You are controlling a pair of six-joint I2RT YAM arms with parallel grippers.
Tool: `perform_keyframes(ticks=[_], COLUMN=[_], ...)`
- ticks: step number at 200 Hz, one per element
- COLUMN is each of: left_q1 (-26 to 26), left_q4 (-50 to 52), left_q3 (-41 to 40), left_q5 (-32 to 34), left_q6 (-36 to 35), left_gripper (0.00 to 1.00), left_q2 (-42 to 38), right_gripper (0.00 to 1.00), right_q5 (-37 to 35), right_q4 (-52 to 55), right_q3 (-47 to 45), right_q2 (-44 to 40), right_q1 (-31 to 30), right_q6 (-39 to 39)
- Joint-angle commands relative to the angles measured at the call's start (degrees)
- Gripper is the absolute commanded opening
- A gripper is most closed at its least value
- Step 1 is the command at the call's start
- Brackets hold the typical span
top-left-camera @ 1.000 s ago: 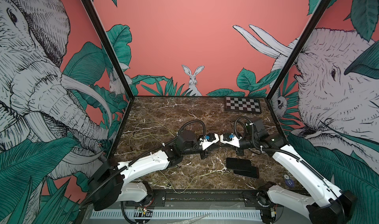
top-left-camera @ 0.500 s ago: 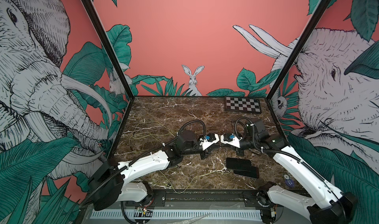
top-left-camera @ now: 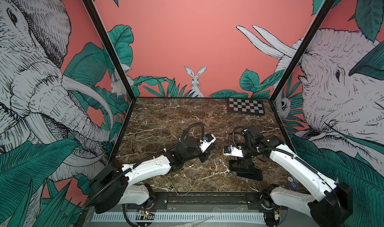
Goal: Plug wired earphones into phones
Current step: Pick up the phone at the center of the board.
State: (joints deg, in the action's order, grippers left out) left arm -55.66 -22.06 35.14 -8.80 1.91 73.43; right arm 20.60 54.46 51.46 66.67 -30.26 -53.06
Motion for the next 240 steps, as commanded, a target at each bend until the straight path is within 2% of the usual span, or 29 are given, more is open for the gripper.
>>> perform_keyframes(ticks=[1, 50, 110, 175, 240], left_q1=[0.8, 1.3, 1.6, 1.7, 1.8], left_q4=[-4.9, -4.9, -4.6, -4.9, -4.1], left_q3=[-2.4, -3.3, -4.0, -4.9, -4.8], left_q5=[4.0, 6.4, 7.9, 8.1, 7.7], left_q6=[7.6, 11.3, 11.7, 11.9, 10.1], left_gripper=[0.00, 0.00, 0.00, 0.00, 0.00], left_q2=[0.0, 1.2, 0.2, -0.4, -0.8], right_gripper=[0.89, 0.98, 0.99, 0.97, 0.88], right_q5=[-8.5, -14.1, -19.1, -20.0, -20.1], right_q4=[3.7, 1.3, -3.9, -3.9, -4.0], right_q3=[-3.0, -5.1, -5.9, -4.5, -3.3], right_q2=[1.3, 6.7, 11.8, 17.6, 22.8], right_q1=[-1.7, -3.8, -3.8, -3.8, -3.5], right_q6=[-0.7, 2.1, 5.5, 5.2, 4.6])
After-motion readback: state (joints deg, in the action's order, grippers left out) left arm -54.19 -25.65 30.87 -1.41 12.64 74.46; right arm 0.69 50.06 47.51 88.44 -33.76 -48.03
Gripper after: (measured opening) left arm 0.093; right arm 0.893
